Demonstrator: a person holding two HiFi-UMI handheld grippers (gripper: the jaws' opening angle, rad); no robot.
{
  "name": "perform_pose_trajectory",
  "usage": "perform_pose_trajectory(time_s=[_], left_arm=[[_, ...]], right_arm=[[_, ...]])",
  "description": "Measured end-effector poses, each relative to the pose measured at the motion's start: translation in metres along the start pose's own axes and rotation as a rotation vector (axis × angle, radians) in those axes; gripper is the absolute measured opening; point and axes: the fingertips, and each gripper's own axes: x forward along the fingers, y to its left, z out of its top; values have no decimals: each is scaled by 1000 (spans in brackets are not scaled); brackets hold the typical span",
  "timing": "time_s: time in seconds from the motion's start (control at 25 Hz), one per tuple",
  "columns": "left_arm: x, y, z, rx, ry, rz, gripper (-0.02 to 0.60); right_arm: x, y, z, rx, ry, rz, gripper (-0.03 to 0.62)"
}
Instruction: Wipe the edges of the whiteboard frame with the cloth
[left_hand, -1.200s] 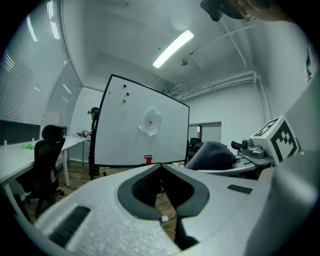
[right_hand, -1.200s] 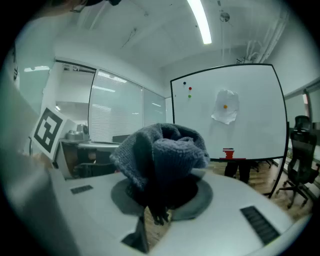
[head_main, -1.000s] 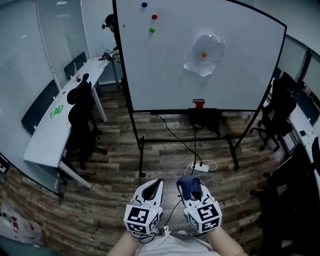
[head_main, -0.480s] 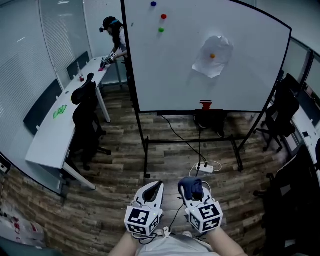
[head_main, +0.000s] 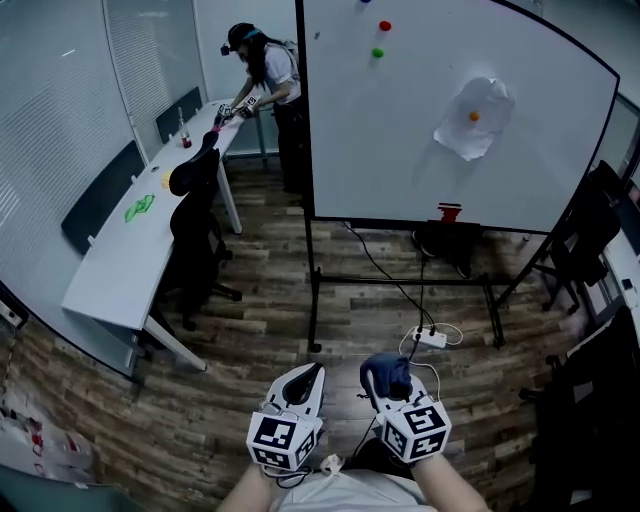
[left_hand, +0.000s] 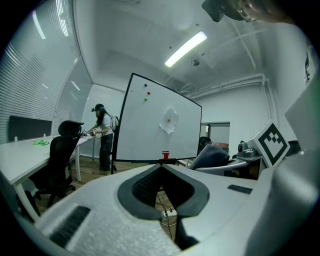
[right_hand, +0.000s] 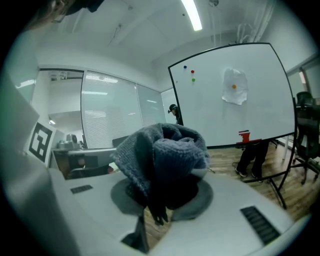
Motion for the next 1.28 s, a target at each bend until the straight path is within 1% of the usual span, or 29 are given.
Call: perform_pose_trajectory(time_s=[0.16, 0.36, 0.6, 0.8, 0.96, 1.12, 1.28], left_arm=[[3, 26, -3, -31, -5, 39, 18], [34, 54, -4, -51, -2, 94, 18], [105, 90, 7, -43, 10, 163, 18], [185, 121, 37, -57, -24, 211, 18], [245, 140, 57, -54, -45, 233, 18], [284, 158, 59, -84, -32, 259, 18], [307, 182, 55, -111, -5, 288, 18]], right_arm=[[26, 3, 1, -7, 21, 23, 75], [69, -18, 6, -18, 35, 52, 75], [141, -64, 31, -5, 53, 130, 75], [203, -114, 70, -41, 72, 186, 76], [249, -149, 97, -76, 86, 233, 75], [286, -175, 111, -104, 108, 259, 76], [320, -192, 114, -108, 139, 268, 75]])
